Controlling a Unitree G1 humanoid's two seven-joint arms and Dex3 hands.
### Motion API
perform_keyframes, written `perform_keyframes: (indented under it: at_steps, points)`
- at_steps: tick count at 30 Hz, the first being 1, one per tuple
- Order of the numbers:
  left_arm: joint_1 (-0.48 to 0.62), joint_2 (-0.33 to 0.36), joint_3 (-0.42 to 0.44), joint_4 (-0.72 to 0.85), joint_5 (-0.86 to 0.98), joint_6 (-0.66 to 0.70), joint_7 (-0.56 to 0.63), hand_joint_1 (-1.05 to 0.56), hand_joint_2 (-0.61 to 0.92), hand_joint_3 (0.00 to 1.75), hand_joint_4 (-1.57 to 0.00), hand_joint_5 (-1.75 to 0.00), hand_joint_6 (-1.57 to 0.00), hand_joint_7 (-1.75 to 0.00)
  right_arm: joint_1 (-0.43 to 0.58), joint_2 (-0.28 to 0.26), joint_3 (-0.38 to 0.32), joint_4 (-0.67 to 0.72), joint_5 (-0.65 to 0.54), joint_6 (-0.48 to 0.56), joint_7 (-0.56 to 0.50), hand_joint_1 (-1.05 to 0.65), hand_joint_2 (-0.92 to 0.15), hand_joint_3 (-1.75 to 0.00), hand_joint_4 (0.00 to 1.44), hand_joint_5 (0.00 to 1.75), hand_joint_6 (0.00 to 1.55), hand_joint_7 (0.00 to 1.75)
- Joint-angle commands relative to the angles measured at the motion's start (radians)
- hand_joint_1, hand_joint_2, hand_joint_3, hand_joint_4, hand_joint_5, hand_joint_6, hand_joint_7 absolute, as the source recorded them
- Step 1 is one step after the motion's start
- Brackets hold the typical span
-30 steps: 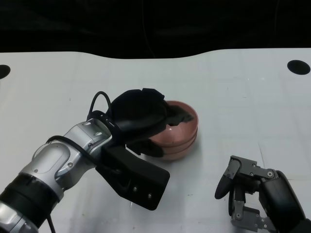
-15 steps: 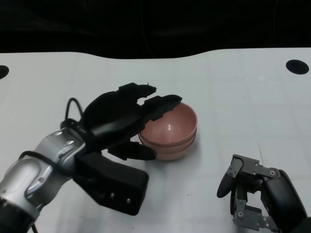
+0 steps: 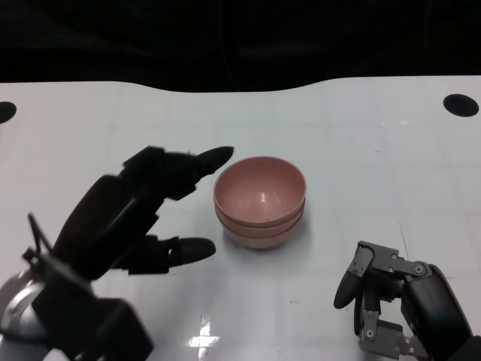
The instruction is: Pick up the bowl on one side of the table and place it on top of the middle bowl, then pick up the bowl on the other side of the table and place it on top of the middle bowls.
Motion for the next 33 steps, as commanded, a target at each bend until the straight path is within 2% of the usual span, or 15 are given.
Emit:
perform_keyframes:
  at_steps: [1,5,8,11,14,19,22,24,28,33]
  points:
    - [0.084,-0.024,0.032,-0.04,-0.114,-0.004,-0.036,-0.42,0.92,0.23,-0.25,-0.94,-0.47,-0.13,0.005,-0.005,-0.005,-0.013,0.009,-0.001,0.001,-0.02,-0.28,-1.6,0.96,1.75,0.82,1.52]
    - [0.163,-0.074,0.053,-0.076,-0.222,-0.007,-0.06,-0.36,0.92,0.22,-0.32,-0.98,-0.56,-0.17,0.004,-0.008,-0.004,-0.012,-0.002,-0.006,-0.003,-0.02,-0.28,-1.6,0.96,1.75,0.82,1.52]
    - [0.237,-0.129,0.069,-0.12,-0.294,0.015,-0.059,-0.28,0.92,0.24,-0.5,-1.0,-0.66,-0.23,0.006,-0.009,-0.004,-0.014,0.0,-0.007,-0.001,-0.02,-0.28,-1.6,0.95,1.75,0.82,1.52]
    - [0.312,-0.172,0.081,-0.185,-0.35,0.074,-0.06,-0.21,0.92,0.27,-0.61,-1.02,-0.73,-0.3,0.009,-0.008,-0.003,-0.022,-0.002,0.001,-0.001,-0.02,-0.28,-1.61,0.96,1.75,0.82,1.52]
    - [0.374,-0.208,0.086,-0.254,-0.424,0.164,-0.077,-0.15,0.86,0.42,-0.68,-1.14,-0.67,-0.74,0.011,-0.007,-0.004,-0.028,0.007,0.013,0.003,-0.03,-0.28,-1.61,0.96,1.75,0.82,1.52]
    - [0.46,-0.249,0.095,-0.366,-0.513,0.338,-0.078,-0.16,0.82,0.51,-0.75,-1.27,-0.7,-0.92,0.009,-0.014,-0.01,-0.019,0.009,-0.003,0.004,-0.03,-0.28,-1.6,0.96,1.75,0.82,1.51]
    - [0.472,-0.266,0.101,-0.368,-0.503,0.361,-0.083,-0.14,0.71,0.8,-0.76,-1.44,-0.73,-1.08,0.009,-0.021,-0.018,-0.015,0.013,-0.008,0.008,-0.02,-0.27,-1.6,0.95,1.75,0.82,1.5]
    - [0.46,-0.283,0.105,-0.339,-0.533,0.35,-0.108,-0.12,0.66,0.93,-0.81,-1.51,-0.79,-1.14,0.009,-0.026,-0.025,-0.016,0.021,-0.006,0.015,-0.02,-0.27,-1.6,0.94,1.75,0.82,1.49]
    - [0.438,-0.296,0.118,-0.278,-0.56,0.319,-0.168,-0.11,0.63,0.97,-0.83,-1.57,-0.85,-1.22,0.011,-0.029,-0.035,-0.012,0.026,-0.007,0.021,-0.02,-0.27,-1.6,0.93,1.75,0.82,1.46]
    - [0.419,-0.299,0.128,-0.22,-0.561,0.275,-0.234,-0.15,0.54,1.09,-0.81,-1.67,-0.8,-1.4,0.013,-0.029,-0.042,-0.011,0.029,-0.008,0.023,-0.02,-0.27,-1.6,0.92,1.75,0.84,1.44]
